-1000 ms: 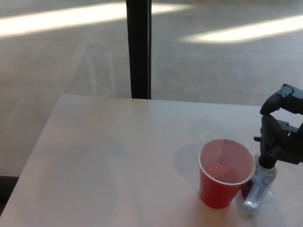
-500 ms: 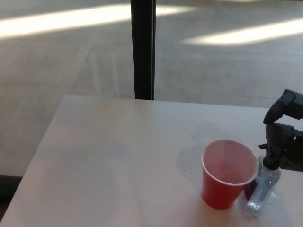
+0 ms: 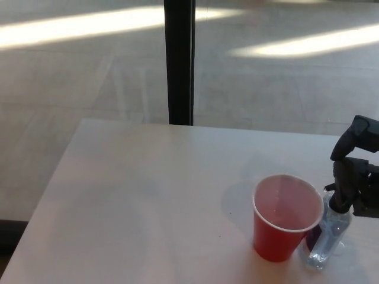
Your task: The robot uses its right hand fist to press the hand soap kept in the middle of the table to get liquid hand soap out
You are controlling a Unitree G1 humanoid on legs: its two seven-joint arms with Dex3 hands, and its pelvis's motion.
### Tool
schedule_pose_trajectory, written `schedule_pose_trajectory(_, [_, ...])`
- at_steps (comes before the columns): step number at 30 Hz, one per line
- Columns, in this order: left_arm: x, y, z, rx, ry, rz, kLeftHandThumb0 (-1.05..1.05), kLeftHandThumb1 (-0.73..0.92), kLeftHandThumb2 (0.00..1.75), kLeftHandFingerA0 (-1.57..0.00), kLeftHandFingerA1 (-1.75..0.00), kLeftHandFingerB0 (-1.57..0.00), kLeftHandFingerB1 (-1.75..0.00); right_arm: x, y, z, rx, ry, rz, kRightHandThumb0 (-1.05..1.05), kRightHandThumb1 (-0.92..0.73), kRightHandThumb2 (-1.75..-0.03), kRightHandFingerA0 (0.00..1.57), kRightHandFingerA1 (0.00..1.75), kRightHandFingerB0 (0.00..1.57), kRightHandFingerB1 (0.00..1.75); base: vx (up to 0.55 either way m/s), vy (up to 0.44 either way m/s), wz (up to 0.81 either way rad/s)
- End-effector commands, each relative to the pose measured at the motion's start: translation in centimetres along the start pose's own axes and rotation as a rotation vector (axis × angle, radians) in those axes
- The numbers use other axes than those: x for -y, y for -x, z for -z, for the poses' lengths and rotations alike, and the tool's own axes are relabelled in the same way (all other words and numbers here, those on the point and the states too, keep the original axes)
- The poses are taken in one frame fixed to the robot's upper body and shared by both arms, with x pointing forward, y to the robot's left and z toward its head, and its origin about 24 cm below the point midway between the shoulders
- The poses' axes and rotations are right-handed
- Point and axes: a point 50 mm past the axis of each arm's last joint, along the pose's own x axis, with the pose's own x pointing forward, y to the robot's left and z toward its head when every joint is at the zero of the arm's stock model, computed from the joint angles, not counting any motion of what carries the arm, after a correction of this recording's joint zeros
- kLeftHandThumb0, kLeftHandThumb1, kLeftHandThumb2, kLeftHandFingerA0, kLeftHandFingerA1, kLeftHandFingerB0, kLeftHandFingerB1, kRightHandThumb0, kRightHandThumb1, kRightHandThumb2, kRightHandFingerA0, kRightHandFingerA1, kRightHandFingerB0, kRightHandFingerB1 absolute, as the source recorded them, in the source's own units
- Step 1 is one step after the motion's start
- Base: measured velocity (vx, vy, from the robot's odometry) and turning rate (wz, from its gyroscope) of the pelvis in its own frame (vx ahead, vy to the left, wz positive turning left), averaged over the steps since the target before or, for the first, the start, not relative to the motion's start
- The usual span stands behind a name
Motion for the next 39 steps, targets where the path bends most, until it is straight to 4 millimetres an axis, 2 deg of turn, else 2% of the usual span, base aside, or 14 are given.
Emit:
schedule_pose_trajectory(1, [-0.5, 0.0, 0.0, -0.018, -0.003, -0.016, -0.22, 0.5, 0.92, -0.66, -0.87, -0.54, -0.79, -0.6, 1.8, 5.5, -0.31, -0.028, 0.015, -0.16, -0.54, -1.28, 0.99, 1.75, 0.73, 1.67, 0.0, 0.0, 0.0])
schedule_pose_trajectory(9, [-0.4, 0.0, -0.3, -0.012, 0.002, -0.01, -0.22, 0.49, 0.95, -0.66, -0.88, -0.53, -0.79, -0.7, 1.7, 5.5, -0.309, -0.024, 0.018, -0.17, -0.51, -1.31, 0.98, 1.75, 0.71, 1.69, 0.0, 0.0, 0.0])
schedule_pose_trajectory(10, [-0.4, 0.0, -0.4, -0.011, -0.002, -0.009, -0.22, 0.45, 1.0, -0.66, -0.85, -0.53, -0.77, -0.8, 1.8, 5.6, -0.31, -0.023, 0.018, -0.17, -0.5, -1.33, 0.99, 1.75, 0.72, 1.69, 0.0, 0.0, 0.0])
schedule_pose_trajectory(15, [-0.4, 0.0, -0.3, -0.017, 0.001, -0.009, -0.22, 0.51, 0.92, -0.66, -0.87, -0.52, -0.78, -1.0, 2.1, 6.2, -0.323, -0.037, 0.009, -0.17, -0.47, -1.37, 1.01, 1.75, 0.72, 1.74, 0.0, 0.0, 0.0])
schedule_pose_trajectory(19, [-0.4, 0.0, -0.3, -0.011, 0.018, -0.002, -0.21, 0.51, 0.94, -0.61, -0.86, -0.51, -0.77, -1.1, 2.4, 6.6, -0.339, -0.049, -0.014, -0.16, -0.5, -1.35, 1.02, 1.75, 0.73, 1.75, 0.0, 0.0, 0.0])
schedule_pose_trajectory(21, [-0.4, 0.0, -0.5, -0.008, 0.012, -0.002, -0.22, 0.5, 0.95, -0.6, -0.83, -0.48, -0.74, -1.2, 2.6, 6.9, -0.354, -0.043, -0.014, -0.18, -0.53, -1.28, 1.01, 1.75, 0.73, 1.72, 0.0, 0.0, 0.0])
schedule_pose_trajectory(26, [-0.4, 0.0, -0.7, 0.0, -0.007, -0.007, -0.24, 0.5, 0.95, -0.66, -0.89, -0.57, -0.82, -2.1, 2.9, 7.6, -0.39, -0.038, -0.037, -0.2, -0.51, -1.32, 1.02, 1.75, 0.75, 1.72, 0.0, 0.0, 0.0])
schedule_pose_trajectory(27, [-0.4, 0.0, -0.7, -0.003, 0.006, -0.006, -0.23, 0.5, 0.96, -0.63, -0.86, -0.51, -0.78, -2.2, 2.9, 7.7, -0.401, -0.032, -0.036, -0.19, -0.5, -1.34, 1.04, 1.75, 0.77, 1.72, 0.0, 0.0, 0.0])
schedule_pose_trajectory(28, [-0.4, 0.0, -0.7, -0.004, 0.011, -0.006, -0.23, 0.5, 0.96, -0.63, -0.86, -0.51, -0.78, -2.3, 2.9, 7.7, -0.405, -0.03, -0.035, -0.19, -0.5, -1.34, 1.04, 1.75, 0.77, 1.72, 0.0, 0.0, 0.0])
schedule_pose_trajectory(32, [-0.5, -0.1, -0.8, -0.002, 0.001, -0.011, -0.24, 0.51, 0.94, -0.66, -0.86, -0.54, -0.78, -2.2, 3.0, 8.1, -0.426, -0.031, -0.028, -0.19, -0.5, -1.34, 1.04, 1.75, 0.77, 1.71, 0.0, 0.0, 0.0])
schedule_pose_trajectory(36, [-0.5, -0.1, -0.9, -0.006, 0.01, -0.009, -0.23, 0.52, 0.95, -0.61, -0.84, -0.48, -0.75, -2.0, 3.4, 8.8, -0.466, -0.026, -0.005, -0.2, -0.49, -1.35, 1.03, 1.75, 0.78, 1.69, 0.0, 0.0, 0.0])
schedule_pose_trajectory(39, [-0.5, 0.0, -0.9, 0.0, 0.012, -0.007, -0.23, 0.5, 0.97, -0.63, -0.86, -0.53, -0.79, -1.5, 3.6, 9.3, -0.481, -0.029, 0.02, -0.19, -0.5, -1.35, 1.04, 1.75, 0.77, 1.71, 0.0, 0.0, 0.0])
